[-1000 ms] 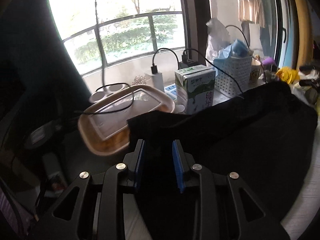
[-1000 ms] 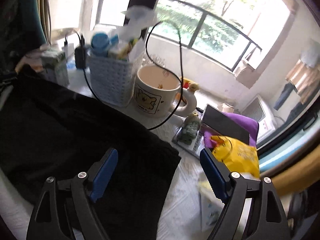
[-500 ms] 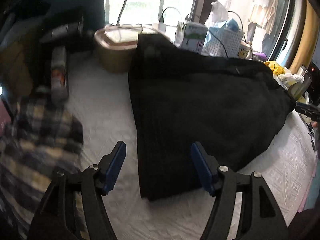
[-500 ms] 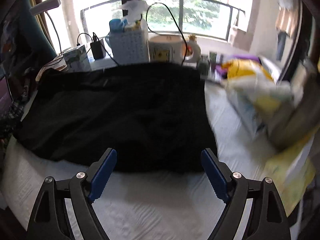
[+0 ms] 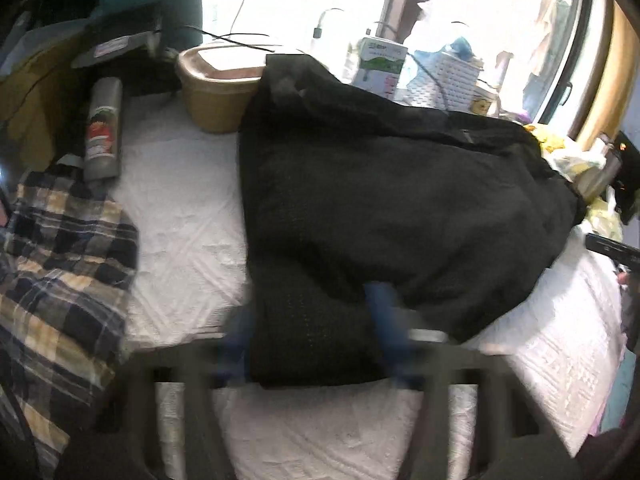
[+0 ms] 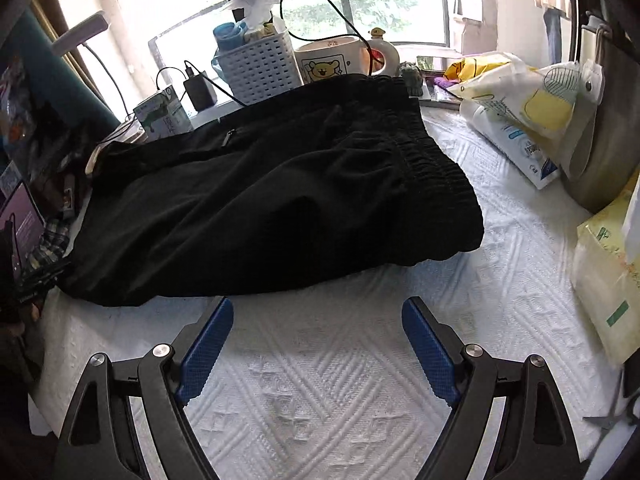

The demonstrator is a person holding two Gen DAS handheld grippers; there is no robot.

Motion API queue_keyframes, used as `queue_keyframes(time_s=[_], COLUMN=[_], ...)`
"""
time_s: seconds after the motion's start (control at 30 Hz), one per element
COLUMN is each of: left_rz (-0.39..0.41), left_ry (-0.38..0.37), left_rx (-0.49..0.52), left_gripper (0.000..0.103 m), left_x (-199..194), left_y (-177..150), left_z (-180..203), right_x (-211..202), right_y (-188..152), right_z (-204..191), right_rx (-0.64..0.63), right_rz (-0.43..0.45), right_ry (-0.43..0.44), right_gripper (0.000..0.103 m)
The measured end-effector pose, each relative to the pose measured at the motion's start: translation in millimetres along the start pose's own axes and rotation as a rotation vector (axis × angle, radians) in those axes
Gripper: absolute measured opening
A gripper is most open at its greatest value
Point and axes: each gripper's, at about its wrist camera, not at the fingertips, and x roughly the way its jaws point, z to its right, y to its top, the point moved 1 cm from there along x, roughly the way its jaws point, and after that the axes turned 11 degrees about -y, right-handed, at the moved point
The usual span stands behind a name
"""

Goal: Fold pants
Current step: 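Grasp the pants leg edge again with the left gripper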

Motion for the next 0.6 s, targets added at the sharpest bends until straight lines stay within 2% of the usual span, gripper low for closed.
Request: queue_keyframes(time_s=[0.03, 0.07, 0.1, 0.17, 0.23, 0.47, 0.6], left_rz=[0.003, 0.002, -0.006, -0.007, -0.005, 0.012, -0.007], left_ry=[0.009, 0.006, -0.011, -0.021, -0.008, 0.027, 0.031], left_rx=[-0.005, -0.01, -0.022, -0.05, -0.054, -0.042, -0.035], left_gripper=[0.024, 0.014, 0.01, 0.01, 0.01, 0.01, 0.01], left_x=[-0.3, -1.0, -1.6, -5.4, -8.3, -15.9, -12.9], left_y=[-0.5, -1.0, -2.0, -6.2, -10.3, -10.1, -6.6], left_z=[-0.4, -0.7, -1.3, -0.1, 4.2, 15.2, 13.7], right_x=[1.3, 2.0, 2.6, 2.6, 5.1, 16.3, 26.2], right_y=[0.3, 0.9, 1.3, 2.1, 2.6, 19.6, 31.4], right_z=[1.5, 2.7, 4.7, 9.8, 15.3, 28.1, 36.6], right_rx=[0.009, 0.017, 0.035, 0.075, 0.122, 0.257, 0.362], right_rz=[0.0, 0.0, 0.002, 0.012, 0.015, 0.051, 0.067], right_ry=[0.0, 0.004, 0.018, 0.05, 0.089, 0.176, 0.22], right_gripper=[0.087, 0.088, 0.088, 0.092, 0.103, 0.103, 0.103])
